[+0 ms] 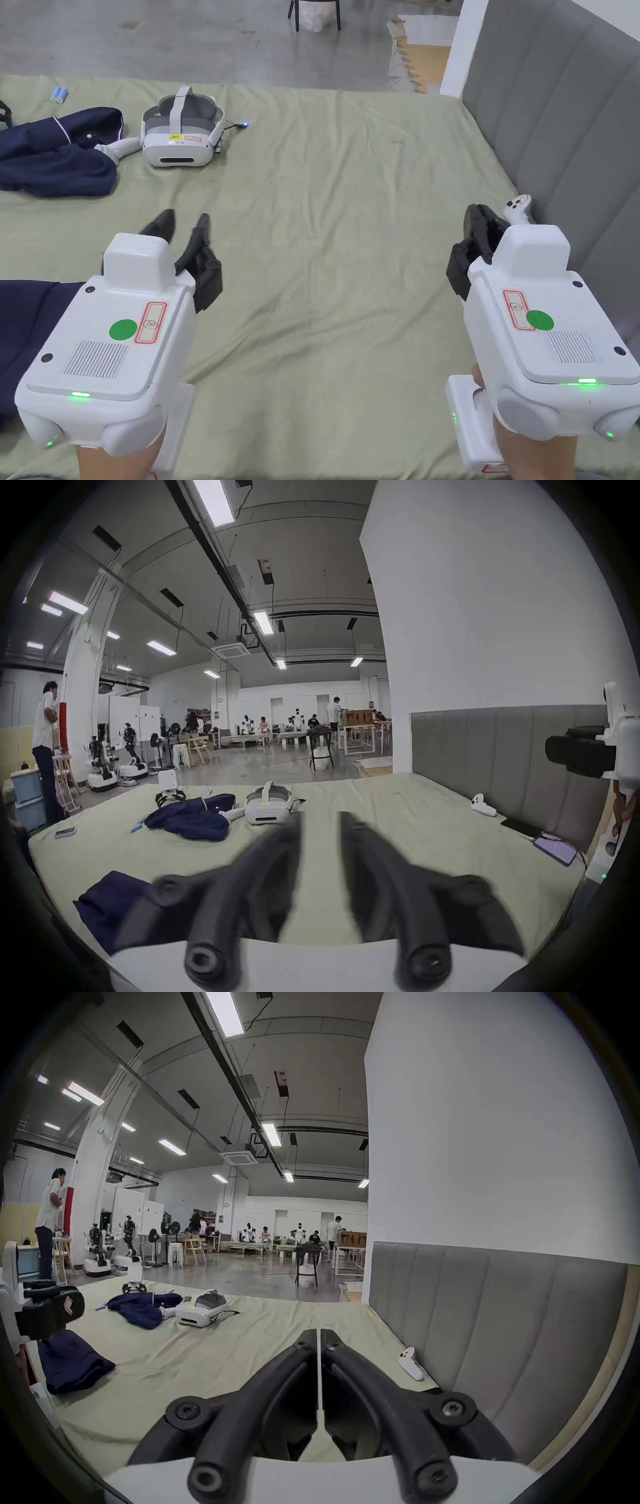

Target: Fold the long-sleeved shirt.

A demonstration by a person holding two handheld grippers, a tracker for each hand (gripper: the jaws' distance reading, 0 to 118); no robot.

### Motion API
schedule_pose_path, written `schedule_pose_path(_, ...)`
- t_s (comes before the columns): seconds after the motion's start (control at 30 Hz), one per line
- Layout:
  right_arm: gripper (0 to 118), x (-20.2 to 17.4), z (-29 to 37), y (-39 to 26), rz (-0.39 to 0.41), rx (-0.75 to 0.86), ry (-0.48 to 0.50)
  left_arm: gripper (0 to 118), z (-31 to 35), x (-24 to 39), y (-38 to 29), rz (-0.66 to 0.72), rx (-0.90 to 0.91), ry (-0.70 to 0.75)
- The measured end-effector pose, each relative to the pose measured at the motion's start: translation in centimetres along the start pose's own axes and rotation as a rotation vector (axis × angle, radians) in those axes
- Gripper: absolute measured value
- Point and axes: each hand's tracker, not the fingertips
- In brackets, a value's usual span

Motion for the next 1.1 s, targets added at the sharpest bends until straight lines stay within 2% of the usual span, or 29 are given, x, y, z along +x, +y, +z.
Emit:
schedule_pose_path(0.03, 62, 0.0, 0.0, 0.1, -0.005, 0.000, 0.001, 104, -0.1, 0.0, 0.1, 0.002, -0.001, 0.001)
schedule_pose_path(0.07, 80, -0.1, -0.1, 0.2, -0.005, 0.000, -0.001, 111, -0.2, 0.0, 0.1, 0.001, -0.003, 0.014)
schedule_pose_path(0.1, 89, -0.1, -0.3, 0.2, -0.005, -0.002, 0.000, 110, -0.2, 0.0, 0.1, -0.002, 0.004, 0.020)
schedule_pose_path(0.13, 89, 0.0, -0.3, 0.2, -0.004, -0.006, 0.004, 110, 0.2, 0.0, 0.0, 0.005, 0.100, 0.019)
schedule_pose_path(0.17, 117, -0.2, -0.4, 0.1, 0.000, -0.001, 0.000, 109, 0.4, -0.1, -0.3, -0.003, 0.061, 0.016)
schedule_pose_path(0.2, 118, -0.4, 0.0, 0.0, 0.006, 0.043, -0.009, 111, 0.6, -0.2, -0.2, -0.001, 0.053, 0.013)
schedule_pose_path(0.47, 118, -1.5, 0.1, -0.1, 0.043, 0.021, -0.006, 111, 0.0, 0.0, -0.4, -0.011, 0.045, 0.018)
schedule_pose_path(1.1, 118, -0.8, 0.0, 0.2, 0.027, 0.034, -0.014, 111, -0.2, -0.5, 0.0, 0.003, 0.033, 0.029)
